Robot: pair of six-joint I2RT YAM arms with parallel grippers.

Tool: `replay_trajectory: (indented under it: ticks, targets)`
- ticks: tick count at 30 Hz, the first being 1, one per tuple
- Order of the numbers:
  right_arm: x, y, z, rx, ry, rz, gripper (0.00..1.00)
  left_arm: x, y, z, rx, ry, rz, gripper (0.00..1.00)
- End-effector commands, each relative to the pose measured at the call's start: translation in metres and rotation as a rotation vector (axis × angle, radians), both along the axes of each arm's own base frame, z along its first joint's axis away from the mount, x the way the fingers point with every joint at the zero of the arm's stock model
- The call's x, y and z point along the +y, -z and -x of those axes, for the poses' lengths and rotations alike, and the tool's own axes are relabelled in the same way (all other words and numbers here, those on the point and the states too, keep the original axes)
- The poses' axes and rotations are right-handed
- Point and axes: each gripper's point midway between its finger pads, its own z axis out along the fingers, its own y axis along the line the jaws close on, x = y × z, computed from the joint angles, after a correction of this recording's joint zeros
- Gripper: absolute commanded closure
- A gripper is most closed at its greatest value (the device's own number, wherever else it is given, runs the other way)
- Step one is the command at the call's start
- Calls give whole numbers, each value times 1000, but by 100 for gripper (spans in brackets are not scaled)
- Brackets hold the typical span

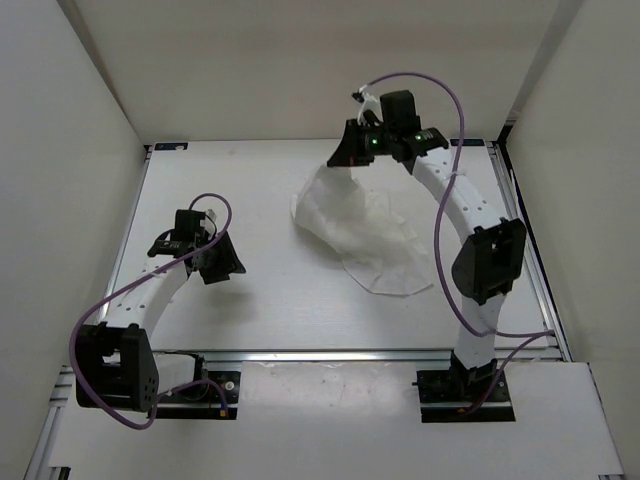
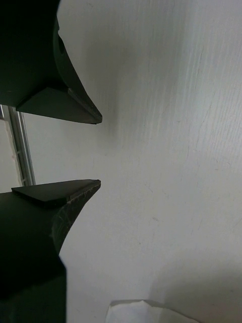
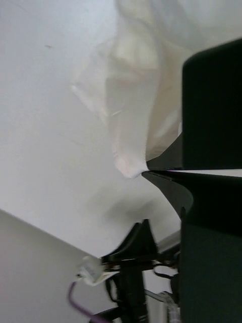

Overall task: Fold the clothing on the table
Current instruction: Flatten the skirt out

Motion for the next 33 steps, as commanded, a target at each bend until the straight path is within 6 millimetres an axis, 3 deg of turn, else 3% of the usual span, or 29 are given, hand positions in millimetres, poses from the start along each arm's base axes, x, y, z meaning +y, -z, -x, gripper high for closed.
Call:
replay_trajectory:
  ticks: [1,4,5,7,11,13,15,16,17,19,20,21,22,23,24,26,28,31,33]
  targets:
    - [-5,-86,-41,-215,84,-111,100,1,-9,-6,-40,11,0,41]
    - [-23,-160,-43,-396,135,-191,100,1,-12,-6,-42,13,-3,40]
    - [-27,-173,-46,-451,150,-199,100,4,-14,-8,-56,7,-9,41]
    - [-26,-207,-25,-550,139,-219,100,2,-11,-5,-43,12,-7,41]
    - [4,-219,11,-636,34,-213,100,0,-13,-5,-51,15,-2,41]
    - [32,-208,35,-627,-44,-209,100,-1,-9,-1,-41,23,-1,41]
    - [47,-168,42,-561,-74,-163,100,0,-11,-2,-52,17,0,41]
    - [56,-162,58,-548,-107,-167,100,-2,-11,0,-47,25,10,41]
    - [60,-131,60,-495,-121,-131,100,-1,-9,1,-48,21,6,41]
    - [71,-68,93,-394,-204,-49,100,-1,-4,7,-32,27,4,41]
    - [70,-50,100,-374,-214,-10,100,-2,-2,10,-33,39,1,42]
    - [71,-17,119,-322,-264,46,100,-1,-1,12,-27,33,2,41]
    - [70,3,135,-269,-311,81,100,-2,1,14,-20,39,-2,41]
    - [61,35,155,-195,-372,147,100,-2,6,18,-9,38,2,41]
    - [49,85,193,-52,-489,243,94,-3,16,27,21,48,-2,41]
    - [27,107,224,46,-556,337,75,-4,18,30,31,53,1,42]
    - [11,105,229,55,-521,368,69,-4,21,33,40,54,2,41]
    - [-8,86,211,-6,-385,362,63,-10,22,37,50,48,47,42]
    - [-25,68,184,-49,-240,343,59,-14,19,39,50,24,80,44]
